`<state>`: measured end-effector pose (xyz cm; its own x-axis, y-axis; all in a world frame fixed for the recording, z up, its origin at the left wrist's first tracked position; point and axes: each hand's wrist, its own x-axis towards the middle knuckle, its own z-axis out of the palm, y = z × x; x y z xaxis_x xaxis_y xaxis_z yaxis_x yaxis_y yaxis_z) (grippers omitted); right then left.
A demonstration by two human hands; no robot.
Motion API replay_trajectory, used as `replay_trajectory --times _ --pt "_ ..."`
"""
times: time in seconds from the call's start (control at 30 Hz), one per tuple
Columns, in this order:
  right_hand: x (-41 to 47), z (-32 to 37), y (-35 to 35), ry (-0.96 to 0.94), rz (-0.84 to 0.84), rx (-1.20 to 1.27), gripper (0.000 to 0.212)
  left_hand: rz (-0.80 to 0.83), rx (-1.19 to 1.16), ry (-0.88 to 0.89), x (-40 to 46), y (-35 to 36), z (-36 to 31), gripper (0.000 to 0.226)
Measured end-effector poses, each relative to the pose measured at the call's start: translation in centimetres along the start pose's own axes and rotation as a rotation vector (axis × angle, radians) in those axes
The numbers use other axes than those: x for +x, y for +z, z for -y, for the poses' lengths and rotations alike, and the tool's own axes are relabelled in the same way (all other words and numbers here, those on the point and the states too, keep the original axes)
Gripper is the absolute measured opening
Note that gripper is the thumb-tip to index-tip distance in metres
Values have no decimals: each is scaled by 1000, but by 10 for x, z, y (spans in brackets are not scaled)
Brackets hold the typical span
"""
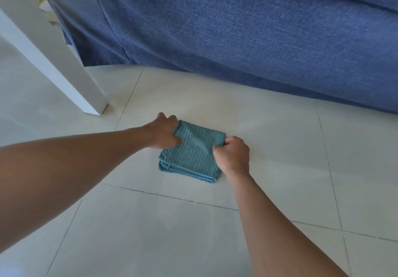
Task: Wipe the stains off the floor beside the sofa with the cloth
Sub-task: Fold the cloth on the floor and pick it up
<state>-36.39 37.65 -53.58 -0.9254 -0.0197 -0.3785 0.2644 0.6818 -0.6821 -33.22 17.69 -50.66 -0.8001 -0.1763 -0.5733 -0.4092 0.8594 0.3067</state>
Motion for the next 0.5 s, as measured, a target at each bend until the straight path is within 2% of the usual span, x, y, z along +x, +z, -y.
replay_trajectory --times 0.07,0.2,0.3,0.43,0.5 --pt "-2 -1 1 -19 -20 54 14 18 -43 3 -1 1 -4 42" --pt "-8 -2 -2 -81 -38 143 5 -19 -198 76 4 -1 -4 16" --pt "-5 -6 -5 -89 -50 183 6 -40 -359 75 6 -5 -4 21" --pt "-5 -11 -6 -112 -30 316 41 8 -485 155 6 -6 -2 44" --pt "-6 -13 -4 -159 30 342 45 -6 -449 269 3 -5 -2 53"
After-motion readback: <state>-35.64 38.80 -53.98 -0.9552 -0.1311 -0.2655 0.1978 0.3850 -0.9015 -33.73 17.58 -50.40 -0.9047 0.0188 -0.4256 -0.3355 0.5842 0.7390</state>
